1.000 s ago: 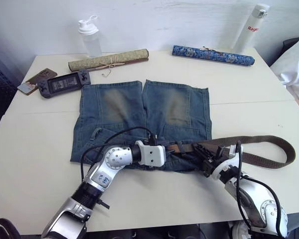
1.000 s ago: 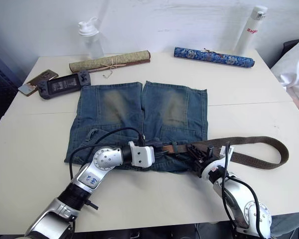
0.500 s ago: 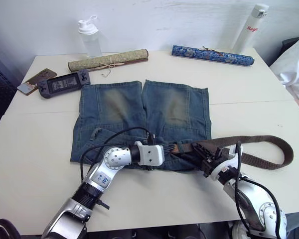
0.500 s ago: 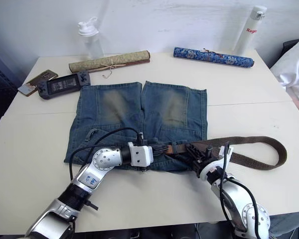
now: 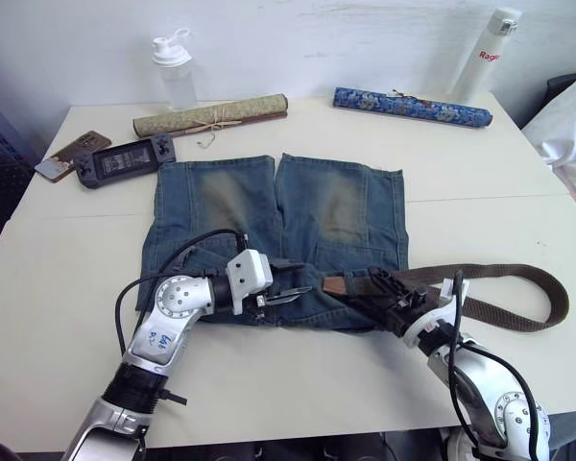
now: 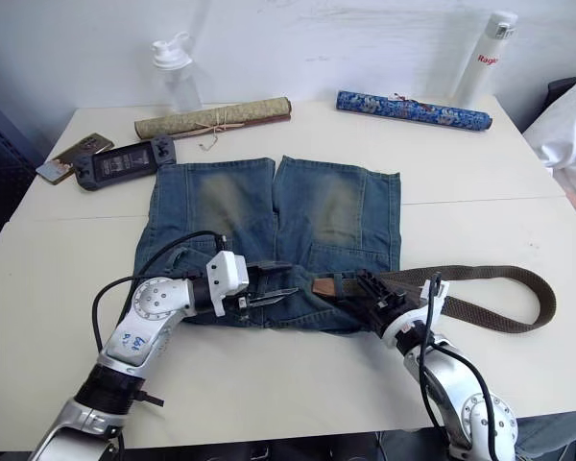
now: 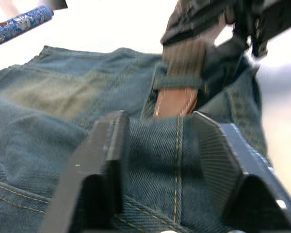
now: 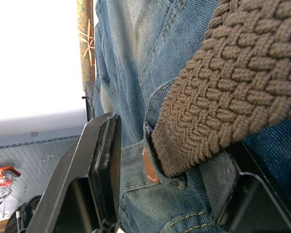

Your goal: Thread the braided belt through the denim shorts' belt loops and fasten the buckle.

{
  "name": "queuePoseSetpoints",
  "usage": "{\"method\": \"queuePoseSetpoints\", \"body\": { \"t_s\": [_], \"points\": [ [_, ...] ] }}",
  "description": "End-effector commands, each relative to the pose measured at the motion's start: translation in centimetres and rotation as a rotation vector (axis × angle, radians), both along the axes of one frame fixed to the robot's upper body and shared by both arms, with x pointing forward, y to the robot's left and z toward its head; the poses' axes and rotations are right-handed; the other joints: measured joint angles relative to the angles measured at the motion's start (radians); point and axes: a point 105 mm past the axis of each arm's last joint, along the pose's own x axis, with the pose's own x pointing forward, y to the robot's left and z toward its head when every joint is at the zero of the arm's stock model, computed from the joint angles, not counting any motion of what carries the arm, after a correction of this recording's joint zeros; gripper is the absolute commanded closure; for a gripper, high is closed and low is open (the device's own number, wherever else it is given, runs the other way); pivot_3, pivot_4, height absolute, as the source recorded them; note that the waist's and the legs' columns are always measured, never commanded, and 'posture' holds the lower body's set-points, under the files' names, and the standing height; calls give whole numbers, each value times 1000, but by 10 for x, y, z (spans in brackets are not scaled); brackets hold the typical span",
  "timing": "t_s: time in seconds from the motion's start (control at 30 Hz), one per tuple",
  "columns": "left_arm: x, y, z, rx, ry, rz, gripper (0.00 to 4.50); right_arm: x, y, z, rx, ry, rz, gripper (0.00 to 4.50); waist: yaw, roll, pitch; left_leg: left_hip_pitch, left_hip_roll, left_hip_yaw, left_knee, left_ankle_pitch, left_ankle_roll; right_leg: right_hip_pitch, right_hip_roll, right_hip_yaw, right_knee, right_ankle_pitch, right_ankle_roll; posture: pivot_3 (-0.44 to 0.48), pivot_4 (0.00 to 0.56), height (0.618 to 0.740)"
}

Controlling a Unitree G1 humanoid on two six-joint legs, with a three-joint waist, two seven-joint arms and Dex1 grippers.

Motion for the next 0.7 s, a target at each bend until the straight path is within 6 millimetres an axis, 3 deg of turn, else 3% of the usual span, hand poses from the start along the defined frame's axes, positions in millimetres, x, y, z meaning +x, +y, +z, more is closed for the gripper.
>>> {"method": "queuePoseSetpoints", "body": {
  "t_s": [0.03,0.13,0.23,0.27,0.57,0.7],
  "points": [
    [-3,-4,16,-33,-19,-27,2145,0,7,1,-4,-11,13,2054,-1,0,0,0,0,0,0,0,0,0,0,0,0,0,0,0,150,717],
    [-4,-7,20,-47,2,-35,2082,1,8,1,-9,-13,7,2793,-1,0,0,0,0,0,0,1,-1,0,0,0,0,0,0,0,150,717],
    [-5,-7,21,-41,3,-36,2082,0,10,4,10,-26,5,4210,-1,0,0,0,0,0,0,2,-3,0,0,0,0,0,0,0,150,717],
    [-5,-8,21,-39,3,-36,2082,0,11,6,18,-32,6,4435,-1,0,0,0,0,0,0,2,-3,0,0,0,0,0,0,0,150,717],
    [-5,-9,20,-36,-8,-31,2082,3,15,13,215,-19,-23,4435,-1,0,0,0,0,0,-1,2,-3,0,0,0,0,0,0,0,150,717],
    [-4,-8,20,-32,-19,-23,2082,-1,19,1,317,16,-11,4435,-1,0,0,0,0,0,-1,2,-3,0,0,0,0,0,0,0,150,717]
  ]
}}
